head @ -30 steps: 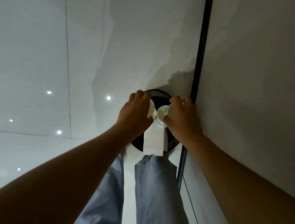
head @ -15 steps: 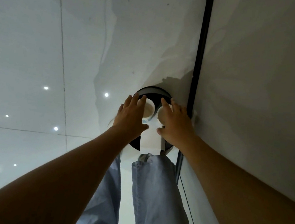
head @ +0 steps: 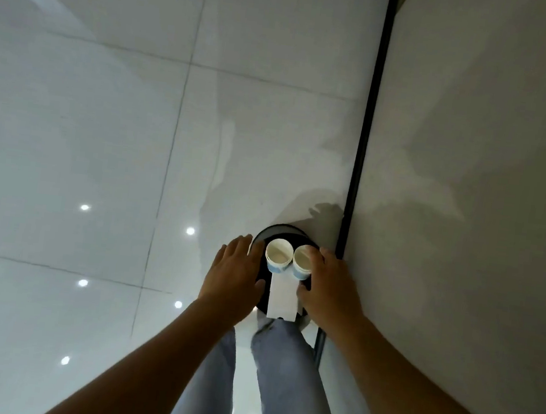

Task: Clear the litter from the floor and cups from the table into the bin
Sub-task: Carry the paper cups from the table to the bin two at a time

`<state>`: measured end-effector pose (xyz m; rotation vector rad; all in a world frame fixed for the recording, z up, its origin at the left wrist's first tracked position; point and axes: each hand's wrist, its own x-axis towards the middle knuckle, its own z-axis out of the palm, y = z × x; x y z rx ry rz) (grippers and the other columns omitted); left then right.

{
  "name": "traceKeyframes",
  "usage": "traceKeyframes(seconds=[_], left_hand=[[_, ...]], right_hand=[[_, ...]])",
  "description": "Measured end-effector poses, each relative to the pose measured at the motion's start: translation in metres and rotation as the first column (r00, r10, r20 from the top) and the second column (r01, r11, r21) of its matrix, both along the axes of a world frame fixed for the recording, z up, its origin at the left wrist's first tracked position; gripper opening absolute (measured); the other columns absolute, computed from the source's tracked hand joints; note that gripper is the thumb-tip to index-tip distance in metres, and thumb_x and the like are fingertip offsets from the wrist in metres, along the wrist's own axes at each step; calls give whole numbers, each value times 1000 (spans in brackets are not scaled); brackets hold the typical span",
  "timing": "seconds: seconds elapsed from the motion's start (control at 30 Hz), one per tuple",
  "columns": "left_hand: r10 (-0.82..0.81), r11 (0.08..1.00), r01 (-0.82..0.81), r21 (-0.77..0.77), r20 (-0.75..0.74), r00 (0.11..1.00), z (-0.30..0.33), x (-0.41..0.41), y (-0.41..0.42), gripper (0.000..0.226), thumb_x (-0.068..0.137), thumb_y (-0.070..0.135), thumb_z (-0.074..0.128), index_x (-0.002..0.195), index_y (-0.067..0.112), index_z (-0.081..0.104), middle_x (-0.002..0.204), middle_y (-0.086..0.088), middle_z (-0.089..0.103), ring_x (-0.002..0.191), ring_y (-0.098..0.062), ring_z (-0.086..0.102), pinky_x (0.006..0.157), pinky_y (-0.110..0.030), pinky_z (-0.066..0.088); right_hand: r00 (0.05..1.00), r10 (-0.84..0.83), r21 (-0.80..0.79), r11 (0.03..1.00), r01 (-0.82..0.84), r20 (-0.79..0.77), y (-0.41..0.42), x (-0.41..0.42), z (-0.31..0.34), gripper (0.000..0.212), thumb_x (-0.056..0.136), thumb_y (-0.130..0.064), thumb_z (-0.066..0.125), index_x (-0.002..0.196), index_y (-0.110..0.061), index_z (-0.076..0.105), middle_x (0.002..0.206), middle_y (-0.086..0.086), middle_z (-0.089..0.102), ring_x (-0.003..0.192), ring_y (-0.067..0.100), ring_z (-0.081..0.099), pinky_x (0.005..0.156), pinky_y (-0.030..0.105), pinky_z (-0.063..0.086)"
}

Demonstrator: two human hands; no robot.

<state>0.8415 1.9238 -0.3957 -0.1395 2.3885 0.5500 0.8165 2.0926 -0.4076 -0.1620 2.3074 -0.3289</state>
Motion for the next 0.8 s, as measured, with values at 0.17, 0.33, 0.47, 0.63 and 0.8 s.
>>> traceKeyframes(seconds=[0.17, 0.33, 0.47, 0.63, 0.8], left_hand=[[-62, 997, 61, -49, -28, 998, 75, 4, -30, 69, 94, 33, 53, 150, 18, 16, 159, -7, 14, 147, -25, 10, 119, -36, 10], [-122, 984, 112, -137, -67, 990, 149, 17, -63, 61, 97, 34, 48, 149, 16, 21, 158, -9, 17, 147, -25, 10, 121, -39, 7], [-70, 980, 48, -193, -111, 991, 199, 49, -88, 57, 96, 33, 48, 146, 15, 26, 154, -9, 25, 145, -25, 16, 121, -41, 10], [137, 961, -169, -217, -156, 978, 247, 112, -108, 52, 95, 34, 48, 142, 14, 33, 147, -7, 35, 140, -24, 26, 119, -41, 11], [357, 890, -394, -231, -186, 916, 280, 191, -125, 52, 94, 35, 49, 141, 15, 36, 144, -7, 39, 138, -24, 28, 119, -41, 13]], right_hand=[[998, 35, 10, 999, -35, -58, -39, 1, 85, 67, 93, -32, 57, 150, -23, 23, 154, 4, 27, 138, 25, 30, 109, 35, 35], [986, 137, 71, 989, -130, -98, -78, 12, 164, 65, 95, -34, 54, 150, -23, 21, 154, 6, 24, 139, 29, 29, 110, 40, 37], [961, 234, 71, 972, -226, -146, -100, 38, 214, 63, 93, -34, 55, 147, -24, 24, 150, 6, 29, 134, 28, 33, 104, 40, 40], [892, 411, 62, 911, -407, -190, -118, 74, 258, 59, 94, -33, 53, 146, -23, 27, 147, 6, 32, 130, 29, 36, 102, 41, 42], [791, 577, 58, 814, -578, -206, -144, 111, 294, 57, 94, -32, 50, 146, -23, 26, 147, 6, 31, 127, 29, 36, 98, 41, 42]])
